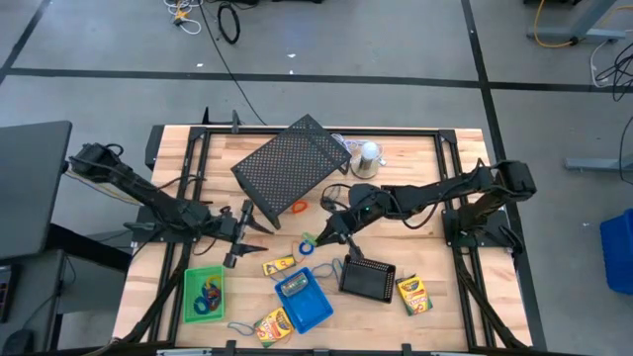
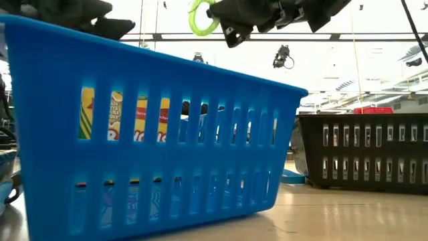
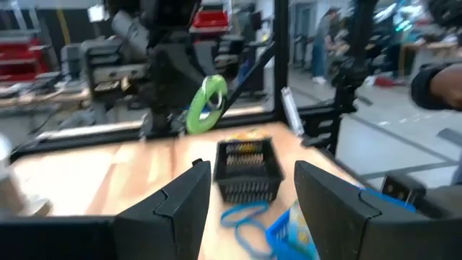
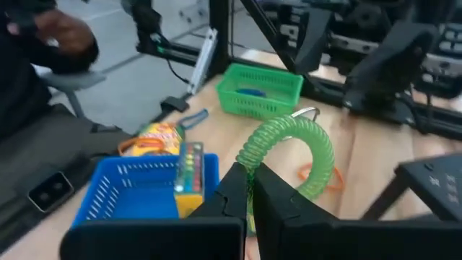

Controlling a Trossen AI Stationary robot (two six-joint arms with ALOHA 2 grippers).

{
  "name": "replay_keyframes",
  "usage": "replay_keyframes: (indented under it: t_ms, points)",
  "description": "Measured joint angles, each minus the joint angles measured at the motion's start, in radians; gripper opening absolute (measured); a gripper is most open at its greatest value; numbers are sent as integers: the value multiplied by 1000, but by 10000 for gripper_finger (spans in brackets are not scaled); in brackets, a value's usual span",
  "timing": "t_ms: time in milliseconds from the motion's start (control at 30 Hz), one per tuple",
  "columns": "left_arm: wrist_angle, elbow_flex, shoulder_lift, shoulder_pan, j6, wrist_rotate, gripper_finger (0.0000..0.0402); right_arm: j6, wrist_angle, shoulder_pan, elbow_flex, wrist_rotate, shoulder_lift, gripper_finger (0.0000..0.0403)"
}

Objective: Pick & Place Office Desk Supplies
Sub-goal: Put the green spiral keychain into the green bin

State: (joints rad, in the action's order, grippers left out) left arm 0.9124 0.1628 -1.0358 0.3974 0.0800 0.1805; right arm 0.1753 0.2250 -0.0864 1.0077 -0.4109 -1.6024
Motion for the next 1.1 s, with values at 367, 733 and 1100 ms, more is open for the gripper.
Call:
replay_keyframes:
  t_ms: [367,733,1100]
  points:
    - [73,226,-330,-156,14,-253,207,0,26,-24,0,-45,0,6]
    - [67,388,-483,-214,6,-389,207,10,26,-35,0,-57,0,6]
    - [27,443,-531,-214,64,-432,128,15,25,-35,1,-14,-1,20]
